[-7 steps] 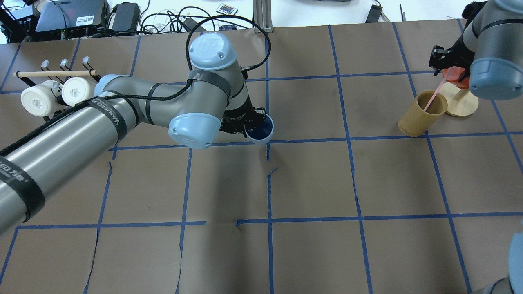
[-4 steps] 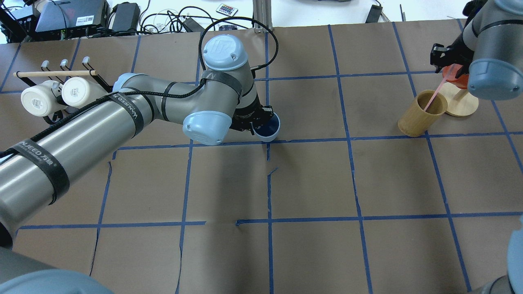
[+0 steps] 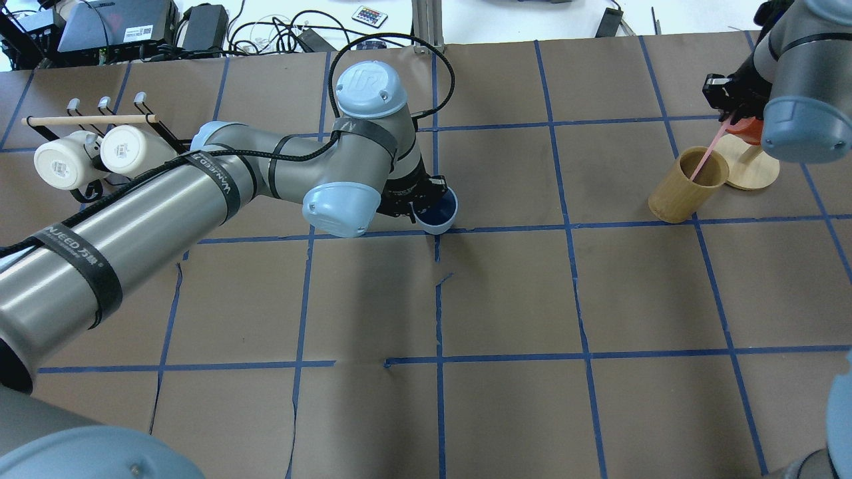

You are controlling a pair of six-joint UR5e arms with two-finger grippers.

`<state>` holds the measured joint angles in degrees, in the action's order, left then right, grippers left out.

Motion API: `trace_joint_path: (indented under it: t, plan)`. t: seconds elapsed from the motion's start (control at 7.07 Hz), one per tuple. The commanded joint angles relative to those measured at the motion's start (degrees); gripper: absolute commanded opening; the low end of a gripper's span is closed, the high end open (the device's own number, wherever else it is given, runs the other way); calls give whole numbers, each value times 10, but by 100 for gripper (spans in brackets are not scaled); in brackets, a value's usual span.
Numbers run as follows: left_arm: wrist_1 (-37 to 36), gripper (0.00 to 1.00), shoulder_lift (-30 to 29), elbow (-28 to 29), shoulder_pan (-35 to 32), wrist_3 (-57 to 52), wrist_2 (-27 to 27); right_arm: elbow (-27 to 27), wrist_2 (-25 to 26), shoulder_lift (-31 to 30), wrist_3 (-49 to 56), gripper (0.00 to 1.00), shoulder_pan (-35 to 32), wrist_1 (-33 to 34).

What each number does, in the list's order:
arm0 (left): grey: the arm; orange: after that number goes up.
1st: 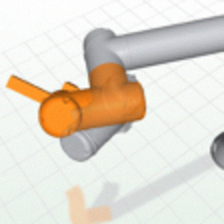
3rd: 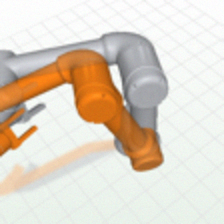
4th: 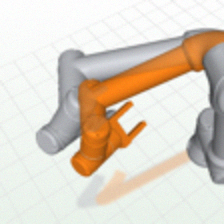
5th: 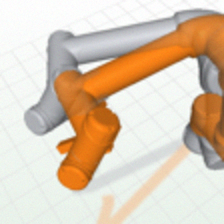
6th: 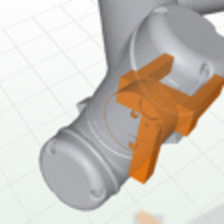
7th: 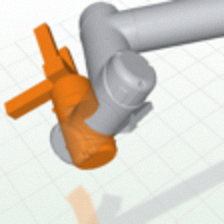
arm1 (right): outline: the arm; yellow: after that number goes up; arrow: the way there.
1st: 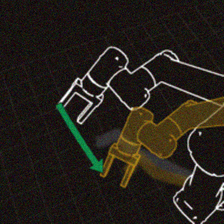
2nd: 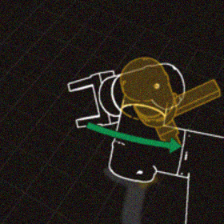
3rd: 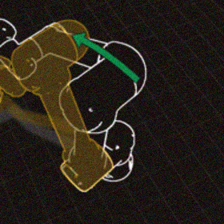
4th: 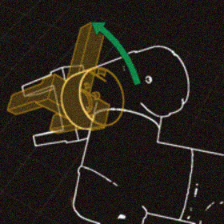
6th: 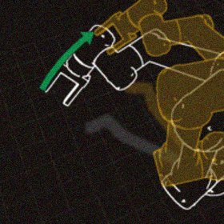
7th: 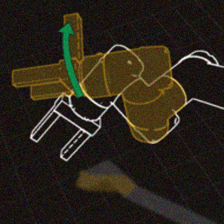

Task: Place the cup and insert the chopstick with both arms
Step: 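Slide the grasped blue cup toward the table centre with the left gripper, then release the blue cup with the left gripper while the right grasps the chopstick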

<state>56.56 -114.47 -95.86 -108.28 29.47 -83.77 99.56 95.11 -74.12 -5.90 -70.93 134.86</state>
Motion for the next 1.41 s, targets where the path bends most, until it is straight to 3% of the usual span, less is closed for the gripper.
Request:
trace_joint_path:
  t: [0.0, 0.14, 0.28, 0.42, 0.71, 1.13, 1.27]
  plan:
    - [48, 100, 55, 15, 24, -39, 12, -4, 1, -8, 0, 0, 0, -16]
    - [126, 100, 96, 32, 65, -161, -1, -6, -3, -20, 0, 0, -2, -30]
    - [169, 100, 134, 50, 115, -222, -43, -8, -3, -28, -1, 0, -2, -49]
    - [195, 100, 173, 45, 150, -276, -49, -13, -4, -49, -3, 0, -2, -77]
    - [234, 100, 244, 41, 168, -297, -90, -37, -4, -63, -3, 0, -3, -137]
    - [237, 100, 262, 24, 178, -305, -82, -49, -3, -109, -3, 0, -4, -206]
    - [237, 100, 262, 23, 182, -306, -82, -76, -4, -115, -3, 0, -4, -258]
